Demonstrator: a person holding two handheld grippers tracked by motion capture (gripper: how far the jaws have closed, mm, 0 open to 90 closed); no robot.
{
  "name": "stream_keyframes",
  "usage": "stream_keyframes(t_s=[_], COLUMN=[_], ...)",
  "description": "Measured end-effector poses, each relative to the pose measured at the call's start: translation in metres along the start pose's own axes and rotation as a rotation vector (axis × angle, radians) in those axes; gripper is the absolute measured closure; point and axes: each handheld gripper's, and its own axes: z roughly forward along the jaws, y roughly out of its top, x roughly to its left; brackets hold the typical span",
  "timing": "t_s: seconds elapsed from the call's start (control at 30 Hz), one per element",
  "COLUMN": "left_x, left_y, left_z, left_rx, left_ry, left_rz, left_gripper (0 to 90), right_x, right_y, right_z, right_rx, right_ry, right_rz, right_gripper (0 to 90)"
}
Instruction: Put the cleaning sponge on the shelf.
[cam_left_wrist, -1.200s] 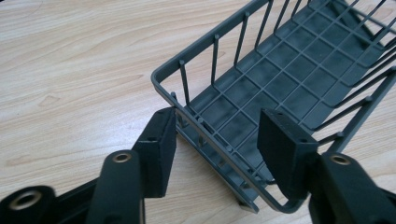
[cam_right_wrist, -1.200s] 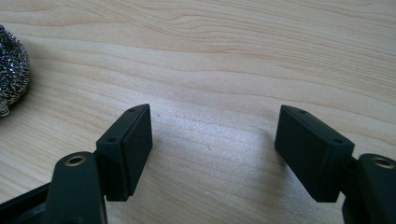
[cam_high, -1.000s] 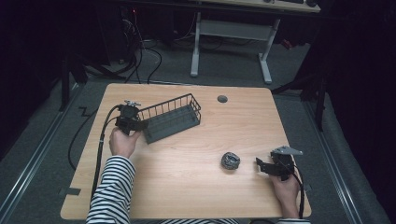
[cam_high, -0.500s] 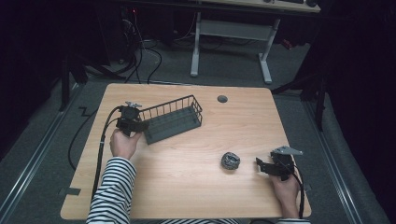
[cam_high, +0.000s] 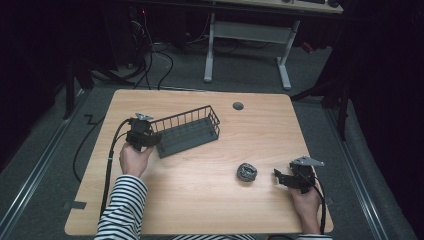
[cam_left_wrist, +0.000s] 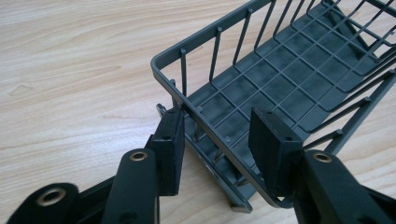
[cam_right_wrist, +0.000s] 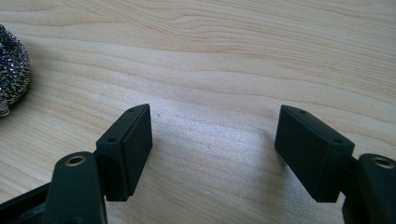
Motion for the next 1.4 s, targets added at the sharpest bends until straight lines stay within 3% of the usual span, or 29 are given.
stream_keyframes(t_s=[0.63, 0.8, 1.17, 1.4], left_x=[-0.026, -0.038, -0.049, -0.055], left_y=[-0.017, -0.024, -0.039, -0.045], left_z=[-0.014, -0.017, -0.027, -0.033], left_rx=[-0.004, -0.007, -0.026, -0.024], left_ry=[-0.046, -0.043, -0.073, -0.081], left_rz=[0.064, 0.106, 0.095, 0.109], left_gripper=[56.4, 55.8, 56.3, 55.8], right_x=[0.000, 0.000, 0.000, 0.000], right_y=[0.000, 0.000, 0.000, 0.000], right_z=[0.000, 0.000, 0.000, 0.000], right_rx=[0.000, 0.000, -0.001, -0.001], right_ry=[0.000, 0.000, 0.000, 0.000], right_rz=[0.000, 0.000, 0.000, 0.000], right_gripper=[27.8, 27.8, 27.8, 27.8])
